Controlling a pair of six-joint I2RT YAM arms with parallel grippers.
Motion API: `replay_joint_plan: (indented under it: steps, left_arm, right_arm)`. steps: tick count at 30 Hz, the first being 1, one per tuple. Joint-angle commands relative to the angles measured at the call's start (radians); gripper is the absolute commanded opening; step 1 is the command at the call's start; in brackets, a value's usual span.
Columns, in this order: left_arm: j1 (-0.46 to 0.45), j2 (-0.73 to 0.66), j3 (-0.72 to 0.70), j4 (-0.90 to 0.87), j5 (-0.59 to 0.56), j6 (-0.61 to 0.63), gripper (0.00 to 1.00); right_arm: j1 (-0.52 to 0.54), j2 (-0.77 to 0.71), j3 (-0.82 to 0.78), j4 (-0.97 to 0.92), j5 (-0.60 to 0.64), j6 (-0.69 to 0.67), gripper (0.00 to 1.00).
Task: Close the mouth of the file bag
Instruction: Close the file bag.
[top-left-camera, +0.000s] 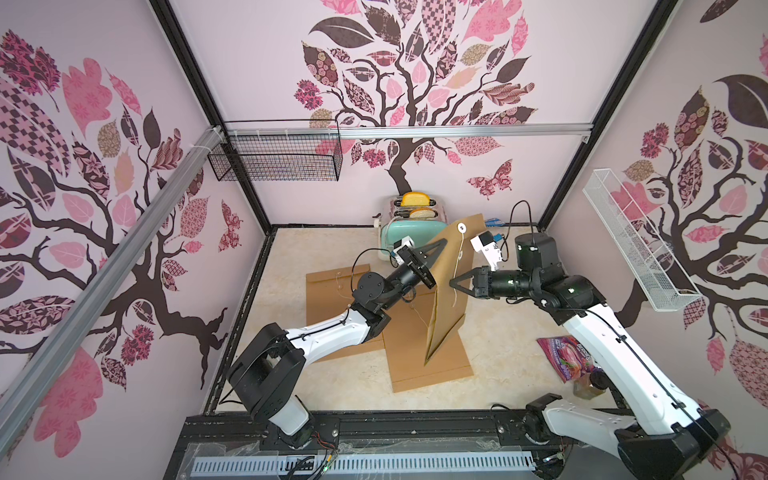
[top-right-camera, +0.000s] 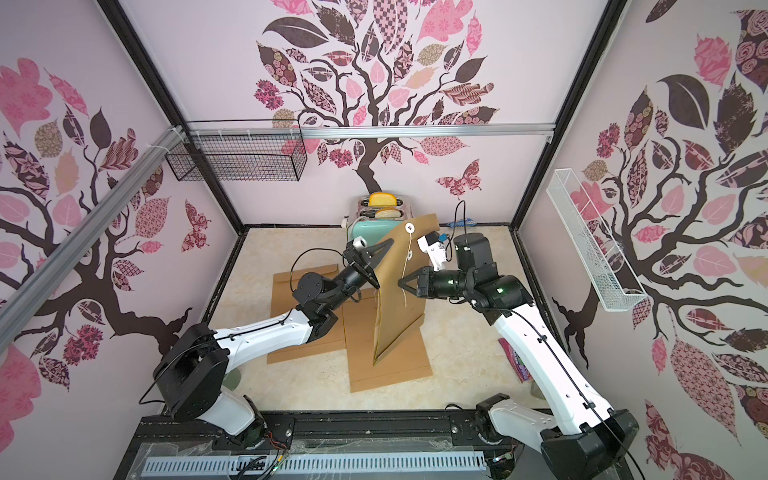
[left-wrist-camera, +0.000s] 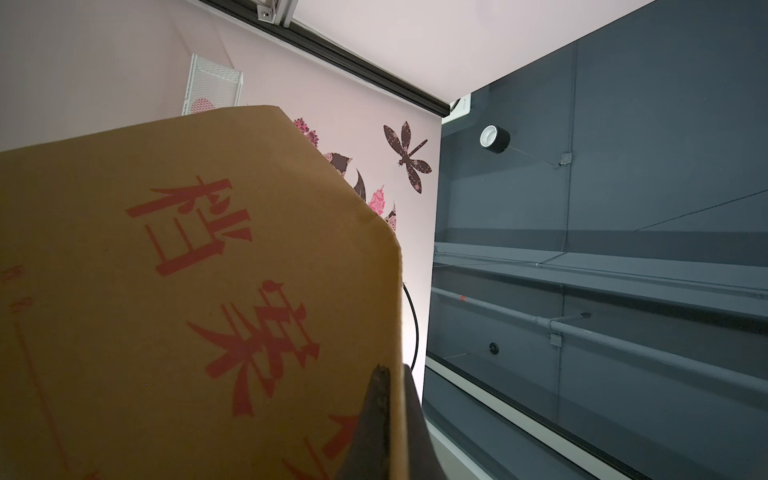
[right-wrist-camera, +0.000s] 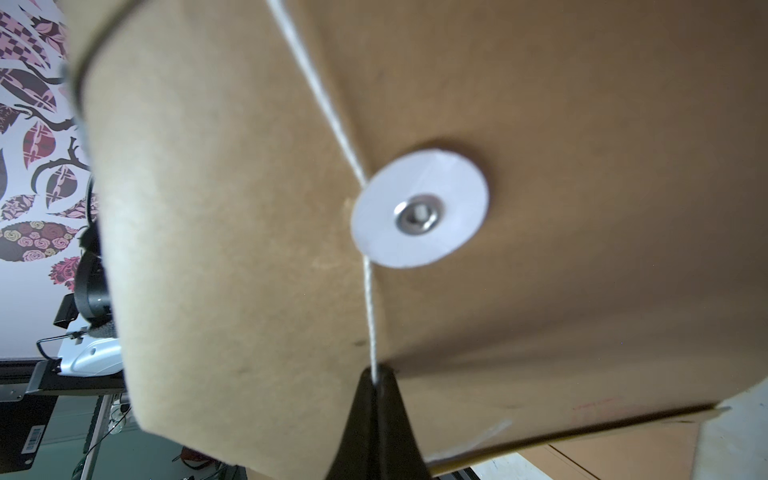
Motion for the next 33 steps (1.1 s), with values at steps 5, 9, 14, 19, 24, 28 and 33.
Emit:
replay_joint_plan:
  steps: [5,9,14,19,24,28,33]
  left_arm:
    - [-0.019,0.002,0.004,0.115,0.007,-0.077,0.00]
    - [-0.020,-0.028,-0.016,0.118,0.007,-0.055,0.00]
    - [-0.026,-0.041,-0.037,0.113,0.043,-0.066,0.00]
    - [-0.026,-0.070,-0.053,0.113,0.047,-0.057,0.00]
    - [-0.026,-0.091,-0.066,0.113,0.050,-0.056,0.00]
    - [-0.027,-0.094,-0.070,0.119,0.051,-0.057,0.00]
    - [-0.026,-0.100,-0.059,0.123,0.062,-0.050,0.00]
  right_arm:
    - [-0.007,0.005,-0.002,-0.010,0.028,-0.036,0.00]
    - [-0.041,-0.011,-0.014,0.005,0.021,-0.030,0.00]
    - [-0.060,-0.008,0.015,-0.005,0.018,-0.042,0.00]
    - [-0.091,0.026,0.074,-0.066,0.022,-0.079,0.00]
    - [-0.131,0.064,0.131,-0.106,-0.032,-0.102,0.00]
    - [-0.131,0.089,0.147,-0.125,-0.076,-0.106,0.00]
    - [-0.138,0.106,0.184,-0.187,-0.033,-0.143,0.00]
